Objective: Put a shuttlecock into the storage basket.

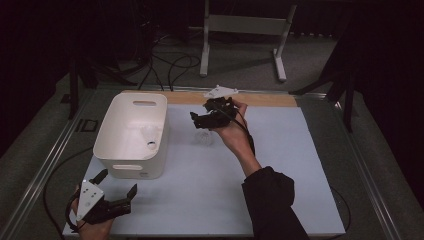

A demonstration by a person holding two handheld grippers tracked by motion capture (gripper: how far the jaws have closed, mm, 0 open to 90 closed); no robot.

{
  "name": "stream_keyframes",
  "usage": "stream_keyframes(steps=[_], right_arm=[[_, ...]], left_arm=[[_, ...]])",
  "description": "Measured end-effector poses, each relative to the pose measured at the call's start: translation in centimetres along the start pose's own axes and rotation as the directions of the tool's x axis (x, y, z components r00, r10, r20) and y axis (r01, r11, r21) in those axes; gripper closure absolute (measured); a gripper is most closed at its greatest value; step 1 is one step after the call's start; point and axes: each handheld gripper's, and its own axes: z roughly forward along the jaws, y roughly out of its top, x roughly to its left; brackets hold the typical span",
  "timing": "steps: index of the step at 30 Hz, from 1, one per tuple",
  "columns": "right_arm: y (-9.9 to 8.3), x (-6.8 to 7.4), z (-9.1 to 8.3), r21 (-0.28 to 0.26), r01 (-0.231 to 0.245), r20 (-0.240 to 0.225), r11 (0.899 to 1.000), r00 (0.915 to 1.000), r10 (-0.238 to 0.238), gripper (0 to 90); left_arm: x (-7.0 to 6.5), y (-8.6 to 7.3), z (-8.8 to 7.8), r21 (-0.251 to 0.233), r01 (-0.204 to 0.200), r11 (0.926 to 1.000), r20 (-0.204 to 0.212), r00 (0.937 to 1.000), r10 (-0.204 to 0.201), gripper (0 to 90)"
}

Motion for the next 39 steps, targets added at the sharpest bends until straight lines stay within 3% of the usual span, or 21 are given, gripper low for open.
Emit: stream_keyframes(steps=[13,39], right_arm=[[-1.0,-0.2,0.3,0.022,0.017,0.015,1.0,0.9997,-0.017,14.4],[-3.1,-0.6,0.9,0.048,0.002,0.03,0.999,0.9995,-0.004,15.5]], left_arm=[[0.0,0.0,0.0,-0.001,0.0,1.0,0.0,1.0,0.0,0.2],[0.0,0.0,-0.1,0.002,-0.002,1.0,-0.001,1.0,0.002,0.2]])
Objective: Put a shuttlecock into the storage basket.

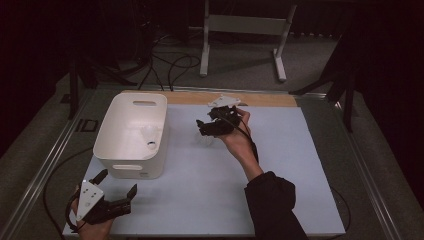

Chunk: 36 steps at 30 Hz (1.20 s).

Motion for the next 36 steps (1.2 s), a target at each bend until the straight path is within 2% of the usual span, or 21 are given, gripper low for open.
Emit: stream_keyframes(steps=[18,36], right_arm=[[-1.2,-0.1,1.0,0.033,0.019,0.009,0.999,0.9998,-0.02,15.9],[-2.3,-0.1,1.7,0.049,0.015,0.011,0.999,0.9998,-0.015,16.1]], left_arm=[[0.0,0.0,0.0,-0.001,0.001,1.0,-0.003,1.0,-0.001,0.2],[0.0,0.0,-0.1,-0.004,0.003,1.0,-0.005,1.0,-0.003,0.2]])
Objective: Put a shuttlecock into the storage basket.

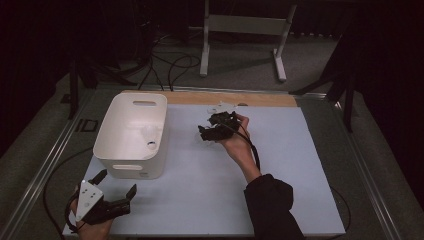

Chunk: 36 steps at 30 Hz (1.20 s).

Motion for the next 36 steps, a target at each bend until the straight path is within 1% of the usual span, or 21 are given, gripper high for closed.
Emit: stream_keyframes(steps=[24,36], right_arm=[[-1.2,0.0,1.3,0.039,-0.001,0.007,0.999,1.0,0.0,16.7],[-2.1,-0.1,1.9,0.059,-0.002,0.012,0.998,0.9999,0.001,18.9]], left_arm=[[0.0,0.0,-0.1,-0.001,0.0,1.0,-0.002,1.0,0.0,0.2],[0.0,0.0,-0.1,0.0,0.002,1.0,-0.002,1.0,-0.002,0.2]])
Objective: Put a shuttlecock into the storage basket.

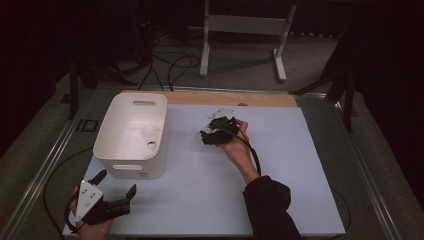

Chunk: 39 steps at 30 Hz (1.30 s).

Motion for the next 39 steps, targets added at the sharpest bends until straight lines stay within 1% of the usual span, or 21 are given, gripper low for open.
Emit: stream_keyframes(steps=[7,18,20,25,30,33,36,39], right_arm=[[-0.6,0.1,0.7,0.02,0.0,-0.001,1.0,1.0,0.0,22.0],[-1.2,0.2,1.5,0.033,0.005,0.004,0.999,1.0,-0.006,25.0],[-1.2,0.2,1.7,0.035,0.014,0.004,0.999,0.9999,-0.014,26.9],[-1.5,0.2,2.2,0.037,0.018,0.01,0.999,0.9998,-0.019,30.9],[-1.8,0.2,2.9,0.056,0.021,0.012,0.998,0.9997,-0.022,35.7],[-1.8,0.4,3.3,0.068,0.037,0.021,0.997,0.999,-0.039,37.7],[-2.0,0.7,3.7,0.084,0.037,0.027,0.996,0.9989,-0.039,39.4],[-2.0,0.7,4.1,0.091,0.031,0.026,0.995,0.9991,-0.034,43.6]], left_arm=[[0.0,0.0,0.0,-0.001,0.0,1.0,0.001,1.0,0.0,0.2],[0.1,0.0,0.0,-0.002,0.002,1.0,-0.001,1.0,-0.002,0.2],[0.0,0.0,-0.1,-0.002,0.001,1.0,-0.001,1.0,-0.001,0.2],[0.1,0.0,-0.1,-0.003,0.004,1.0,-0.002,1.0,-0.004,0.2],[0.0,0.0,-0.1,-0.002,0.003,1.0,-0.002,1.0,-0.003,0.2],[0.1,0.0,-0.1,-0.003,0.004,1.0,-0.002,1.0,-0.004,0.2],[0.1,0.0,-0.1,-0.003,0.004,1.0,-0.002,1.0,-0.004,0.2],[0.1,0.0,-0.1,-0.004,0.004,1.0,-0.002,1.0,-0.004,0.2]])
